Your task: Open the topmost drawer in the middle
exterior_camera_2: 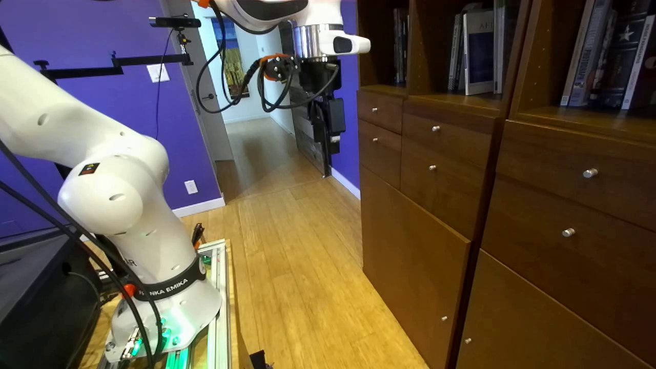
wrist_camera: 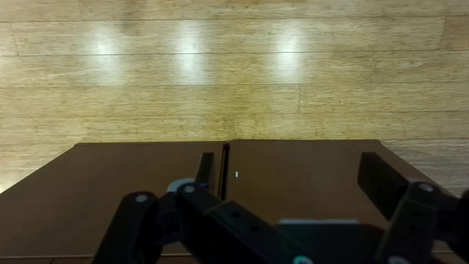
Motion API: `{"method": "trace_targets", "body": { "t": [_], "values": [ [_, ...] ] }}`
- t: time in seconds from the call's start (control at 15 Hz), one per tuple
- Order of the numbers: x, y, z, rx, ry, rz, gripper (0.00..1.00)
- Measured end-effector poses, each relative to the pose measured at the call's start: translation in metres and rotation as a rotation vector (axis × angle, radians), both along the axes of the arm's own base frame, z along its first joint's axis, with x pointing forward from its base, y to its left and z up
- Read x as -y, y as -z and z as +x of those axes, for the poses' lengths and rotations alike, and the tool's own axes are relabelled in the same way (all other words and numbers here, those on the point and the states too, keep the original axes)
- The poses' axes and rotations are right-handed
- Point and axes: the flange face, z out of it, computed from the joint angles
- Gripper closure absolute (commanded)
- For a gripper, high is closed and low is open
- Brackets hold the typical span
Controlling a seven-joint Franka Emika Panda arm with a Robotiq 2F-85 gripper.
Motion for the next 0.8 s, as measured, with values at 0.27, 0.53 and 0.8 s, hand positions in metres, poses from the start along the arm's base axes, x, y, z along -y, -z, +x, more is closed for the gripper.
{"method": "trace_targets", "body": {
  "t": [0.27,0.53,0.8],
  "values": [
    [0.0,0.0,0.0,0.0,0.0,0.0,0.0],
    [-0.007,-0.002,0.003,0.01,-0.013,-0.005,0.0],
    [-0.073,-0.019,0.032,0.098,-0.072,0.0,0.0]
  ]
}}
